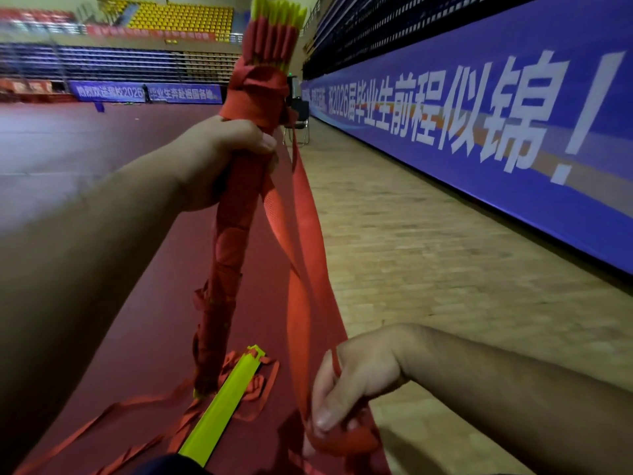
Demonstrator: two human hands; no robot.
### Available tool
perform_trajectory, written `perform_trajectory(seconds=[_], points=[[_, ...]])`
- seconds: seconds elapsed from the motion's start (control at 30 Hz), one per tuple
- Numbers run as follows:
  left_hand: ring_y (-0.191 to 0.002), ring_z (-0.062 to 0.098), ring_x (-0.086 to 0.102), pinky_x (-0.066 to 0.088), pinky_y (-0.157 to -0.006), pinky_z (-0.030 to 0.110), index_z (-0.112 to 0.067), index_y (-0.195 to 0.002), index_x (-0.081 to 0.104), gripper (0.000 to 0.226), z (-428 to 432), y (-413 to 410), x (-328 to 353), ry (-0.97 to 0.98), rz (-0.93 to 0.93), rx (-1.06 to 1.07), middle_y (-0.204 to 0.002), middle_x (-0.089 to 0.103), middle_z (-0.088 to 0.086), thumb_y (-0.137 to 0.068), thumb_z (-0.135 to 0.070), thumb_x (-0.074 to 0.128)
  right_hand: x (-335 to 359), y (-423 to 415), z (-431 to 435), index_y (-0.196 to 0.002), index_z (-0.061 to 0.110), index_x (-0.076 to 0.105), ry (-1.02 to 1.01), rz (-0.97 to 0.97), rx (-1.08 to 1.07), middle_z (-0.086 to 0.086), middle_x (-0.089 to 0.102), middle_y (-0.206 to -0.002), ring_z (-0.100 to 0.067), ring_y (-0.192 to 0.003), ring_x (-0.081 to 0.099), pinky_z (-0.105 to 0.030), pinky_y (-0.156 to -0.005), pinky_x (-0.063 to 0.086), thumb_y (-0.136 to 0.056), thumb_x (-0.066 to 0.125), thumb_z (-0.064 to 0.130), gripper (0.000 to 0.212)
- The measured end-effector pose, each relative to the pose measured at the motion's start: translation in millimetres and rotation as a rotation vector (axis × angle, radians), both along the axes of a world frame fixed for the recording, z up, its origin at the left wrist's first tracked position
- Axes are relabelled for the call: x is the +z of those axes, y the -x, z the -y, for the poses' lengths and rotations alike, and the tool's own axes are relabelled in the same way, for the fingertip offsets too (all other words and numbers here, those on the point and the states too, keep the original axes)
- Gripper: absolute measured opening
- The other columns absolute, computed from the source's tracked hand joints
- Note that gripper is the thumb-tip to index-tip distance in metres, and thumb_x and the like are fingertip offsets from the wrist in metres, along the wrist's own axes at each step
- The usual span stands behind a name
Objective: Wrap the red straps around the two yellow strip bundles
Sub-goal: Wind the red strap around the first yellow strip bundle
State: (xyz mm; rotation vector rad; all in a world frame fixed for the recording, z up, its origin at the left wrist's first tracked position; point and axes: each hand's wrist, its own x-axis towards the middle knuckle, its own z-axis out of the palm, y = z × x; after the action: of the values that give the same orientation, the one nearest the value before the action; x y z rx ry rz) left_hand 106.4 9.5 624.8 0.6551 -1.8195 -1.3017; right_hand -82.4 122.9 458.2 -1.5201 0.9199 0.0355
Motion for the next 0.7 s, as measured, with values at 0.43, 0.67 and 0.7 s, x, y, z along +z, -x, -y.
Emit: perform_trajectory(seconds=[0.43, 0.67, 0.7], points=[[-0.053, 0.012, 0.057, 0.053, -0.052, 0.027, -0.010, -0.077, 0.058, 0.009, 2, 9, -4, 0.021, -0.016, -0.011, -0.061, 0.059, 0.001, -0.071, -0.016, 0.054, 24, 13, 21, -0.091, 0.031, 0.080, 0.198, 0.392, -0.304, -0.013, 0.055, -0.084, -0.013, -0.076, 0.051, -0.024, -0.069, 0.040, -0.078, 0.077, 0.027, 0.014], [-0.057, 0.012, 0.055, 0.049, -0.064, 0.026, -0.016, -0.075, 0.059, 0.009, 4, 3, 5, -0.036, -0.163, 0.005, -0.065, 0.059, -0.003, -0.072, -0.022, 0.052, -20, 9, 17, -0.129, 0.006, 0.063, -0.025, -0.144, 0.059, 0.016, 0.070, -0.074, 0.004, -0.068, 0.063, -0.011, -0.067, 0.050, -0.094, 0.063, 0.001, 0.036], [-0.057, 0.012, 0.055, 0.049, -0.064, 0.026, -0.017, -0.076, 0.058, 0.009, 4, 1, 4, -0.041, -0.174, 0.010, -0.065, 0.059, -0.003, -0.071, -0.022, 0.053, -19, 12, 24, -0.133, 0.010, 0.062, 0.023, -0.304, 0.072, 0.018, 0.068, -0.071, 0.006, -0.064, 0.061, -0.010, -0.060, 0.047, -0.095, 0.063, 0.004, 0.038]])
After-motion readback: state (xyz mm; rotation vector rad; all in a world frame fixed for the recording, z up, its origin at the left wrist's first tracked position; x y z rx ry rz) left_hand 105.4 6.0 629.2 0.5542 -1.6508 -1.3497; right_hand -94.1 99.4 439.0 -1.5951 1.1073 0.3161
